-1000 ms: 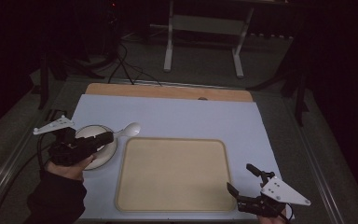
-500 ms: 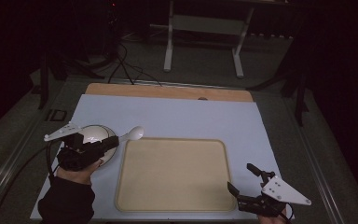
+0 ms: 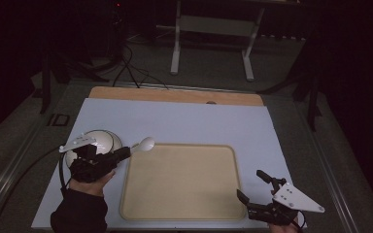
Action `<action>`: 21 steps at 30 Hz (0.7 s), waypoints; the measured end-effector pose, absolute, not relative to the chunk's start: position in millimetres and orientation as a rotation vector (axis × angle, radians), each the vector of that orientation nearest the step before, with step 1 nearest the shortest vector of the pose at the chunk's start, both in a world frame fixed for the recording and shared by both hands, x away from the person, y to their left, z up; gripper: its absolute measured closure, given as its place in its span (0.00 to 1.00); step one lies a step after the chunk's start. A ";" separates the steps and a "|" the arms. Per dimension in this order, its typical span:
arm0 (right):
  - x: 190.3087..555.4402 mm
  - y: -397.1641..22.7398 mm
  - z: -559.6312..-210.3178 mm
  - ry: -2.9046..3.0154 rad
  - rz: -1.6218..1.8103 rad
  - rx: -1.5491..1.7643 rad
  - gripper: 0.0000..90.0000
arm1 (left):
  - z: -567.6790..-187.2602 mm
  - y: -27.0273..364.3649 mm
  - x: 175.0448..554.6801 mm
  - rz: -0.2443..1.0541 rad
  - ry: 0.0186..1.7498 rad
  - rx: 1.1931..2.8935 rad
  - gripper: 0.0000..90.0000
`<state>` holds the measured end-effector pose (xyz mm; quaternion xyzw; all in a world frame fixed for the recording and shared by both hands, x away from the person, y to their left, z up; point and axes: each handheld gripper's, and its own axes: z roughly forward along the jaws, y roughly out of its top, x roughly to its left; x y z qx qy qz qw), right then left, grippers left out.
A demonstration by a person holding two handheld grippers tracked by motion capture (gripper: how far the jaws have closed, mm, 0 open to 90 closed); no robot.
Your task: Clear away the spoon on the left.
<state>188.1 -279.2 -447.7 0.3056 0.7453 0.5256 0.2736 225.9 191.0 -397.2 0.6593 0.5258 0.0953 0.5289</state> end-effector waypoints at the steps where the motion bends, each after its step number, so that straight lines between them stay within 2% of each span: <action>1: 188.1 -279.2 -447.7 2.004 1.415 0.821 0.15 | -398.1 188.6 225.1 0.232 1.253 1.577 0.95; 21: 189.4 -280.1 -447.8 2.008 1.431 0.826 0.15 | -417.0 162.9 212.6 0.280 1.266 1.493 0.95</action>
